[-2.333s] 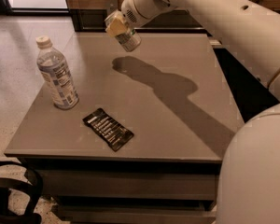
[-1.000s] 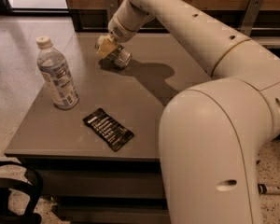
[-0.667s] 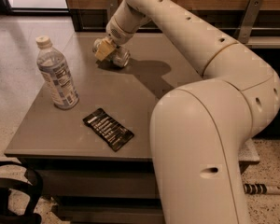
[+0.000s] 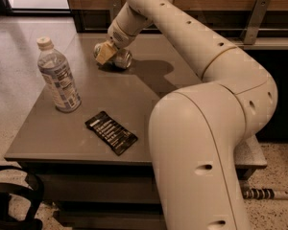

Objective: Knock 7up can over

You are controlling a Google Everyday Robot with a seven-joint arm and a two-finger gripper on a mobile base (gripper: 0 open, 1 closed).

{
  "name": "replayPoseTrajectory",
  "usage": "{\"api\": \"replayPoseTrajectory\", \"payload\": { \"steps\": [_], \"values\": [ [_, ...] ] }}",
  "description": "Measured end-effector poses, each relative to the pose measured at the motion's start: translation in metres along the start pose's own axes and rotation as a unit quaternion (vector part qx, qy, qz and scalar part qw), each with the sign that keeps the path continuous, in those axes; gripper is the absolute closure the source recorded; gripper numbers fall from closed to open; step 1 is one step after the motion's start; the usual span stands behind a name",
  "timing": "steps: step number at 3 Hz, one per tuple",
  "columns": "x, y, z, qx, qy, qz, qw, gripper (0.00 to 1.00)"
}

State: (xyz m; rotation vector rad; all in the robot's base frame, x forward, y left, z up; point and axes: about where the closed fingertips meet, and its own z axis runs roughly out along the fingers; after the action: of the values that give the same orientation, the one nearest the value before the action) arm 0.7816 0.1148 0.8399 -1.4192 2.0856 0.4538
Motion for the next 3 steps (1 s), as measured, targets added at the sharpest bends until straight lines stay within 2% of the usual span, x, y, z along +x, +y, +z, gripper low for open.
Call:
{"api": "replayPoseTrajectory", "payload": {
  "steps": [1,3],
  "values": [
    [0.0003,0.001,0.003,-0.002,0.001,0.0,1.0,0.83],
    [0.0002,0.002,0.0052,-0.004,0.002,0.0,1.0,0.36]
  ]
}}
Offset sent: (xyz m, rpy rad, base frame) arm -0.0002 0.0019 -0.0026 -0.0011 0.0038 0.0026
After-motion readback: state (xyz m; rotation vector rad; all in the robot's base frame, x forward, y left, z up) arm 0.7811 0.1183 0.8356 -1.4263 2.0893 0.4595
